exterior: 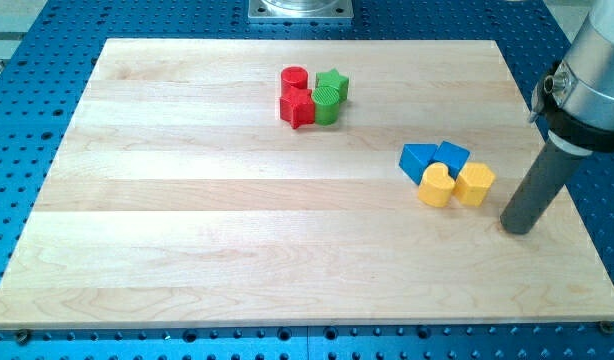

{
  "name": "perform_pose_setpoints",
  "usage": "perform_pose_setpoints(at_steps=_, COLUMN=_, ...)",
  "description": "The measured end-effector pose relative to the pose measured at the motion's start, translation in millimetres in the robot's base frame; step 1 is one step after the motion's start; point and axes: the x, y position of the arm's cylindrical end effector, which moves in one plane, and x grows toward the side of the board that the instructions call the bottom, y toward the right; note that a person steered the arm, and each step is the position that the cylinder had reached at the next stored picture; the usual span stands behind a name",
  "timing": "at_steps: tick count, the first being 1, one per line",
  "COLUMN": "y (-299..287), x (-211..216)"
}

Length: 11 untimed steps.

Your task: Move the yellow hexagon diagonally to the red star

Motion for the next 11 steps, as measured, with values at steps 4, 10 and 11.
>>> perform_pose_setpoints(at_steps=4, y=-90, x=-28)
perform_pose_setpoints(at_steps=10, y=-202, x=14)
perform_pose_setpoints(at_steps=11, y=-229, x=12)
